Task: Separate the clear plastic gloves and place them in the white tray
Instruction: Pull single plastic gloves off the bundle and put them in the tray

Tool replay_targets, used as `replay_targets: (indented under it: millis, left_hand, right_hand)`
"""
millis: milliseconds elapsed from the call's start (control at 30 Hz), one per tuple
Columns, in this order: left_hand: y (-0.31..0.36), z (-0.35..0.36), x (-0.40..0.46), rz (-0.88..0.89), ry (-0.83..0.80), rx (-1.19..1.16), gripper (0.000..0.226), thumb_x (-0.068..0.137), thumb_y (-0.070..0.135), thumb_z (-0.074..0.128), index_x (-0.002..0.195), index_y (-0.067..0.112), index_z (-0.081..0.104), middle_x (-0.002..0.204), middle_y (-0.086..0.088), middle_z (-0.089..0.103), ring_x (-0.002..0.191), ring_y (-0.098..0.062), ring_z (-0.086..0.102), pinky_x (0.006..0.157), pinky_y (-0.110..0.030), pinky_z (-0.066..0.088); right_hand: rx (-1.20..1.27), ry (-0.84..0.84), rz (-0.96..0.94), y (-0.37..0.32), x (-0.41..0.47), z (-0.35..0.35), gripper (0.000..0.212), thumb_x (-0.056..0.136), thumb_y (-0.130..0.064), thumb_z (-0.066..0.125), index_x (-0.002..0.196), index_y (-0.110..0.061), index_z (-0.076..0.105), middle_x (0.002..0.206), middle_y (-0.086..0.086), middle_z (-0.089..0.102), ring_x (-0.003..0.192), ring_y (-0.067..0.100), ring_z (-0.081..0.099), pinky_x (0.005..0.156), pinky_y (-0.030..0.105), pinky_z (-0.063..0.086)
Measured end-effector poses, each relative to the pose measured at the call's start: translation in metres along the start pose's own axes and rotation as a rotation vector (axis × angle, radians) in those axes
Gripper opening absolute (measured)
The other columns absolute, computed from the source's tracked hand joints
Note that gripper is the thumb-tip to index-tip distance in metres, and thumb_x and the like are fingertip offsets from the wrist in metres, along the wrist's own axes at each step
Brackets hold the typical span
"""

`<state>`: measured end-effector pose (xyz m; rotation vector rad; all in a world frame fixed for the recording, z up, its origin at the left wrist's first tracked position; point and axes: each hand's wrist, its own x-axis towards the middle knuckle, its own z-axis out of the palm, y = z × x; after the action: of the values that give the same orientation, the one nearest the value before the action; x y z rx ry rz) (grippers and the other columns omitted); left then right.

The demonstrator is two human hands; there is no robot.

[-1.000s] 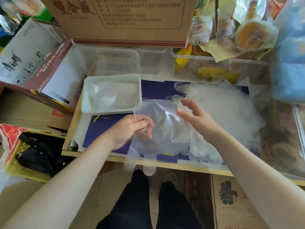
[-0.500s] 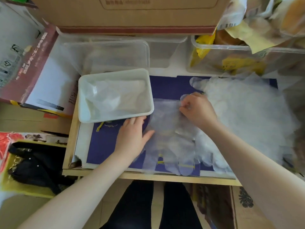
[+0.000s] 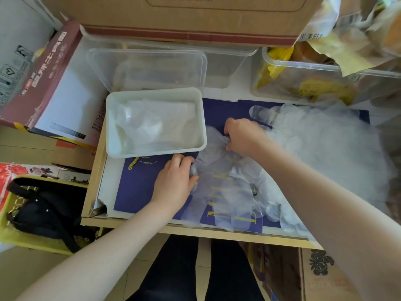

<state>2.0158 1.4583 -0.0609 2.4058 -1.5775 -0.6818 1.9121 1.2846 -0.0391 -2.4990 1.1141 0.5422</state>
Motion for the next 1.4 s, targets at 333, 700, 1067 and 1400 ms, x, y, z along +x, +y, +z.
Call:
replay_targets:
  millis: [333,700,1067,1400]
  left_hand:
    - [0.032,-0.017,0.0,-0.11,-0.192,-0.383,0.081,0.084,0.04,0.064,0.147,0.012,0.022,0.145,-0.004,0.033,0.134,-0.019,0.032,0.107,-0.029,0.028]
    - [0.098,-0.053,0.013,0.033,-0.059,-0.845,0.018,0.093,0.013,0.055,0.077,0.012,0.064,0.062,0.0,0.065,0.046,0.0,0.053,0.047,-0.009,0.039]
    - [0.139,-0.08,-0.002,0.304,0.241,-0.71,0.042,0.076,0.051,0.055,0.111,0.029,0.05,0.113,0.008,0.054,0.101,0.002,0.052,0.088,-0.008,0.037]
    - [0.156,-0.09,-0.013,0.265,-0.084,-1.073,0.05,0.079,0.013,0.06,0.128,0.015,0.051,0.119,0.001,0.065,0.112,-0.01,0.06,0.097,-0.03,0.047]
  right_hand:
    - [0.547,0.037,-0.256,0.051,-0.052,-0.023,0.012,0.081,-0.006,0.068,0.076,0.001,0.059,0.066,-0.009,0.056,0.062,0.003,0.05,0.059,0.012,0.035]
    - [0.967,0.076,-0.109,0.08,-0.099,-0.063,0.019,0.084,-0.014,0.066,0.067,-0.015,0.058,0.058,-0.008,0.056,0.046,-0.003,0.044,0.048,0.008,0.033]
    - [1.499,0.31,0.147,0.053,-0.14,-0.089,0.024,0.091,-0.017,0.058,0.068,-0.015,0.051,0.059,0.0,0.059,0.053,0.012,0.053,0.056,0.022,0.048]
    - [1.527,0.227,0.001,0.038,-0.169,-0.111,0.026,0.096,-0.024,0.049,0.082,-0.008,0.064,0.072,0.008,0.07,0.066,0.018,0.067,0.065,0.028,0.058]
